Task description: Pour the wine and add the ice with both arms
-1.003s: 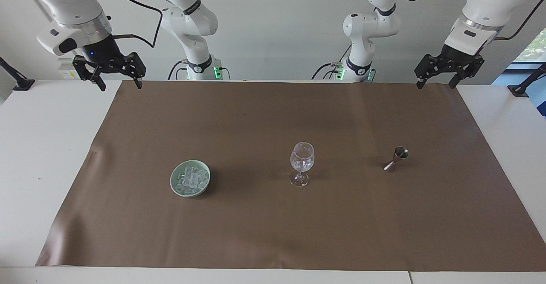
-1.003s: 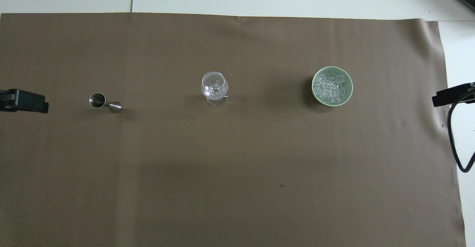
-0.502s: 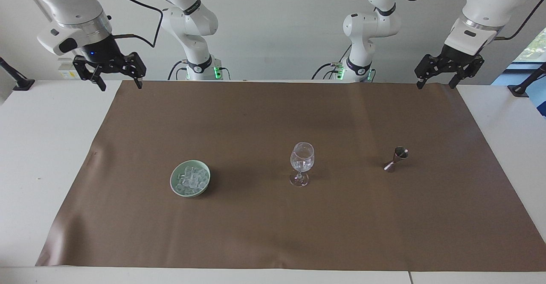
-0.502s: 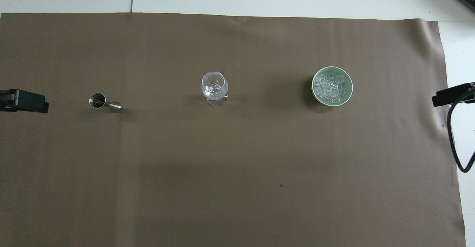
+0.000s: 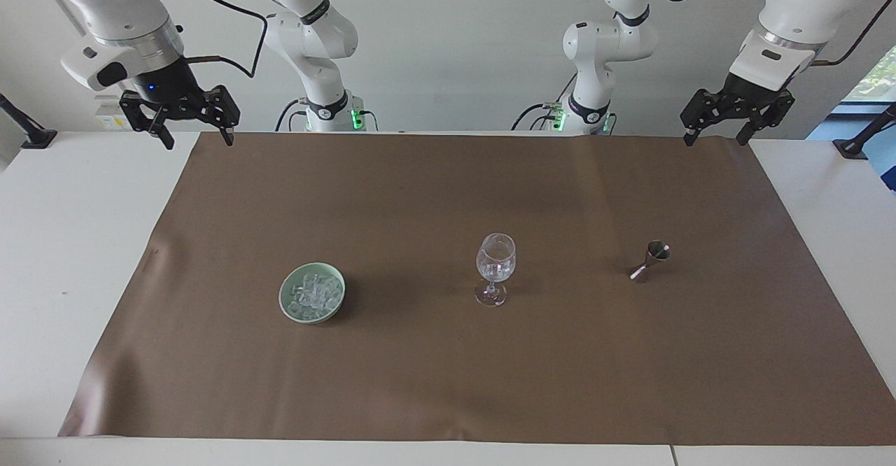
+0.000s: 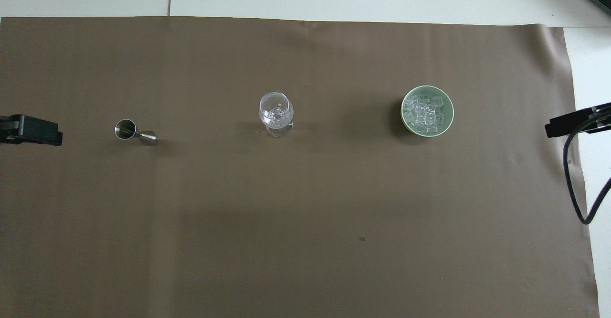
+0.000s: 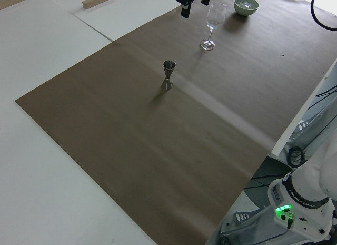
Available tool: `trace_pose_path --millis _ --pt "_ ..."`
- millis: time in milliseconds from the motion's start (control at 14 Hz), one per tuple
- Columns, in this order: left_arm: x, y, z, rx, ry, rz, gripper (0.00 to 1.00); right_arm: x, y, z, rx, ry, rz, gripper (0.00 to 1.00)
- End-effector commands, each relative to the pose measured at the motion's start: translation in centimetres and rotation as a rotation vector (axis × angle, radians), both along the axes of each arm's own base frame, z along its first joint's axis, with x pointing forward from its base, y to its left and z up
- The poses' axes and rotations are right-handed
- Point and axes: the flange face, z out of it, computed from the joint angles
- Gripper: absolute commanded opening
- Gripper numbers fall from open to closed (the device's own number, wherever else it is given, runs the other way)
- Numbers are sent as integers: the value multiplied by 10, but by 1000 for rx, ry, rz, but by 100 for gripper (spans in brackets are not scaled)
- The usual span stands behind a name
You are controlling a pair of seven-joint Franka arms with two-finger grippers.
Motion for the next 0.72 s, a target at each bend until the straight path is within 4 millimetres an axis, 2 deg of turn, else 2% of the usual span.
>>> trace_pose_path --millis 0,143,645 --pt "-5 0 5 1 3 -5 100 -5 -9 4 -3 -9 -13 100" --pt "-5 0 5 1 3 -5 100 -6 -21 4 -5 -8 -35 100" --pt "-5 0 5 1 3 -5 100 -6 -24 4 -5 -8 -41 100"
